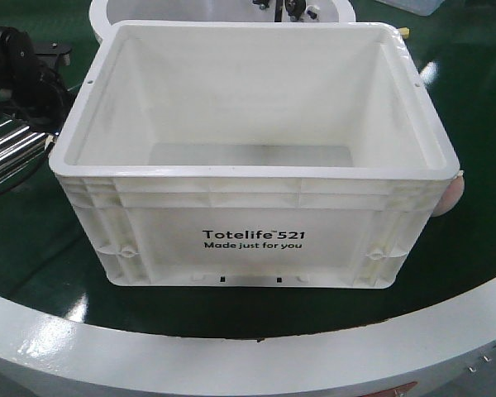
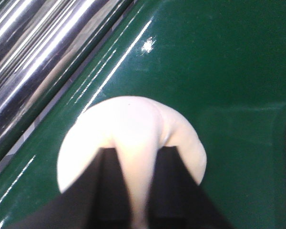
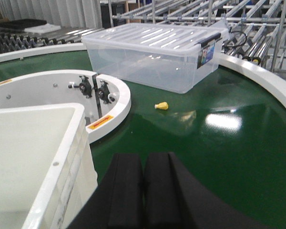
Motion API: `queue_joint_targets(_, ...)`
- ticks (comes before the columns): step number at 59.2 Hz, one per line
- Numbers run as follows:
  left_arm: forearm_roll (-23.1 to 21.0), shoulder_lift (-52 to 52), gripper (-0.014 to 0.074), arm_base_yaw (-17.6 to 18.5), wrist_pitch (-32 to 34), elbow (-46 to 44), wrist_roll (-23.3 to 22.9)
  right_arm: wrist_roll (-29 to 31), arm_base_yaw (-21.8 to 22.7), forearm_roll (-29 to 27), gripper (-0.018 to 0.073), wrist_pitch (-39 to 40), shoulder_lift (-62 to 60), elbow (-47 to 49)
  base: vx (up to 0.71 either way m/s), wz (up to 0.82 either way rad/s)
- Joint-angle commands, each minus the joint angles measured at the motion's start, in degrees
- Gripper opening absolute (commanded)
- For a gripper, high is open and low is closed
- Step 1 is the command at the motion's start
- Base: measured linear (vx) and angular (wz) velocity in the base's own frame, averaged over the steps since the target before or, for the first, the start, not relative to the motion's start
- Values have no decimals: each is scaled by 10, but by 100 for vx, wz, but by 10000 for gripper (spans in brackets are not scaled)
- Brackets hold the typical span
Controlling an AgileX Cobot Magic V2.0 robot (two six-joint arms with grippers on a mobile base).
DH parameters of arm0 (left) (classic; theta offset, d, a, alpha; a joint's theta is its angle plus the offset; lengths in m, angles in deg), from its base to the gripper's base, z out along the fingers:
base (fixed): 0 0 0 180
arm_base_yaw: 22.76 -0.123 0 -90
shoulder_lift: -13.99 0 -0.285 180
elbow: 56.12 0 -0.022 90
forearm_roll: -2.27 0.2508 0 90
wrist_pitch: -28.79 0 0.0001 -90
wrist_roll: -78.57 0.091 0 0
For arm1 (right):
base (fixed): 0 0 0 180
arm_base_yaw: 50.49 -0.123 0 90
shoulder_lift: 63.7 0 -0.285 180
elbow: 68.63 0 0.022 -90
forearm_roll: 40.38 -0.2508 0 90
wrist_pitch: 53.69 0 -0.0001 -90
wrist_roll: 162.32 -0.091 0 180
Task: Place moving items into box and shelve
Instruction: 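Lift the cream plush with the left gripper and drop it into the tote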
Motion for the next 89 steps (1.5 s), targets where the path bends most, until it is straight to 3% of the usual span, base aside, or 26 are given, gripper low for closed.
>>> queue_joint_targets(1,18,29,-9,2,-5,-13,0,4,3,0,165,60,0,20,0,0)
queue_joint_targets(14,32,81,-8,2,4,-14,-2,16,4,0,169,40,31,36,0,0)
queue_joint_targets(29,30,224,-8,2,49,-14,0,13,4,0,175,-30,138,142,0,0)
queue_joint_targets(33,9,267,-8,3,54,-14,0,2,4,0,177,-50,174,174,0,0)
queue_joint_targets(36,-36,306,-8,3,52,-14,21,-3,4,0,178,-69,203,198,0,0)
queue_joint_targets(40,-111,346,-8,3,45,-14,81,-17,4,1,181,-96,242,225,0,0)
queue_joint_targets(52,-476,420,-8,6,9,-14,274,-26,4,4,188,-104,335,263,0,0)
queue_joint_targets(55,-539,419,-8,16,-10,-14,303,-26,4,7,190,-104,352,268,0,0)
queue_joint_targets(60,-589,411,-8,42,-20,-13,325,-31,8,11,193,-98,374,268,0,0)
queue_joint_targets(74,-591,336,-7,117,15,-13,329,-55,38,-1,201,-122,404,267,0,0)
queue_joint_targets(83,-555,276,7,136,22,-13,329,-51,38,-2,214,-140,404,267,0,0)
queue_joint_targets(89,-533,247,73,145,21,-13,329,-36,38,-2,237,-174,404,267,0,0)
